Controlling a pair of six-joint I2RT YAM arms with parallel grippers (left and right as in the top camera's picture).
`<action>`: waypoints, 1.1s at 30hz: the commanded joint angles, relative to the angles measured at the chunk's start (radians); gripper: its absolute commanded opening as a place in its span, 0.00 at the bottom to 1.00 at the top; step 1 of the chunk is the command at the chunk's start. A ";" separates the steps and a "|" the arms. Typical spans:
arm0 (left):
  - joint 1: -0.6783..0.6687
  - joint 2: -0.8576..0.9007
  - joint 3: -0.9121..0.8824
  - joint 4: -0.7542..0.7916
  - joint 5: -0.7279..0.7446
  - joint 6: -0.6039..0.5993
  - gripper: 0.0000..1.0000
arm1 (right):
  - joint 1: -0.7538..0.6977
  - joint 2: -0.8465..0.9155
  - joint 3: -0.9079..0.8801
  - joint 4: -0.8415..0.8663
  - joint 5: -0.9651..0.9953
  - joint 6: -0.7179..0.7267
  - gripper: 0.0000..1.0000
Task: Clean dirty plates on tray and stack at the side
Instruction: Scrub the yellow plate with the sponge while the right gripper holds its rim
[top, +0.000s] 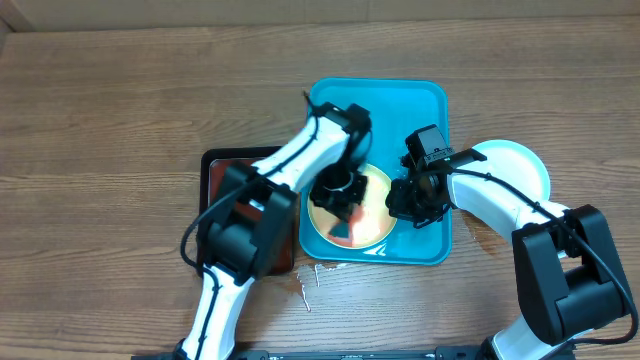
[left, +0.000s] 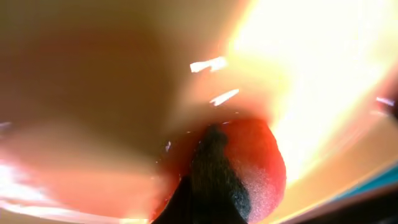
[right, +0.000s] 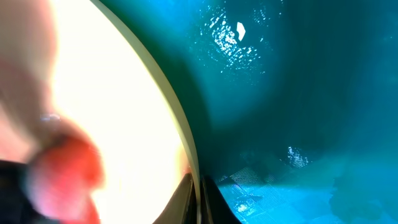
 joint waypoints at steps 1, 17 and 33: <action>0.091 -0.049 -0.007 -0.008 -0.216 -0.056 0.04 | 0.003 0.013 -0.027 -0.006 0.061 -0.017 0.04; 0.233 -0.455 -0.019 -0.082 -0.412 -0.058 0.04 | 0.003 0.013 -0.027 -0.006 0.061 -0.017 0.04; 0.399 -0.455 -0.544 0.279 -0.286 -0.098 0.05 | 0.003 0.013 -0.027 -0.001 0.061 -0.017 0.04</action>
